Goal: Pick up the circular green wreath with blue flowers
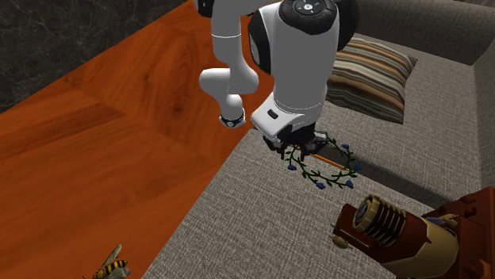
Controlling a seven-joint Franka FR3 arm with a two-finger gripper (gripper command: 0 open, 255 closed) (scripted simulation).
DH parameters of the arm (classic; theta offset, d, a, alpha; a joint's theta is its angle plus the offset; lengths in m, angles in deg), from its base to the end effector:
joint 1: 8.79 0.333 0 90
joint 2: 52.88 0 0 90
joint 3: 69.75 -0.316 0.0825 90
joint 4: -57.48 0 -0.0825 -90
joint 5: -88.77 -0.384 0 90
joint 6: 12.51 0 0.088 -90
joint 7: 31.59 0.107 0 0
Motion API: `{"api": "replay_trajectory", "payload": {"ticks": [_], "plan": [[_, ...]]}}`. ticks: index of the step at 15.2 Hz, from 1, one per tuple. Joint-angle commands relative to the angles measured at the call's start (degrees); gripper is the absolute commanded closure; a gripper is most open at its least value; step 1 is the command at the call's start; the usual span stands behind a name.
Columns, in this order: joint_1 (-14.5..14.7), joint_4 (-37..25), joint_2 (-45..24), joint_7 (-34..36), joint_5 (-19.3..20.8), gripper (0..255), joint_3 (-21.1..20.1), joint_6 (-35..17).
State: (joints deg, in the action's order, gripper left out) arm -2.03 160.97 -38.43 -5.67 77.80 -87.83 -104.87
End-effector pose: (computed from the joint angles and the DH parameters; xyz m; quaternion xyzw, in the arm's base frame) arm 0.4208 0.2378 0.6405 -0.9980 0.0149 0.0034 0.0613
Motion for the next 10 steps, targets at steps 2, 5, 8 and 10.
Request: {"api": "replay_trajectory", "payload": {"ticks": [2,5,8,10], "plan": [[-0.1,-3.0,-0.6,0.4,0.2,255,0.0,2.4],[-0.1,-6.2,-1.4,0.8,0.4,255,0.0,4.7],[-0.2,-9.6,-2.4,1.3,0.7,255,0.0,7.1],[-0.2,-9.7,-2.5,1.3,0.7,255,0.0,7.3]]}}
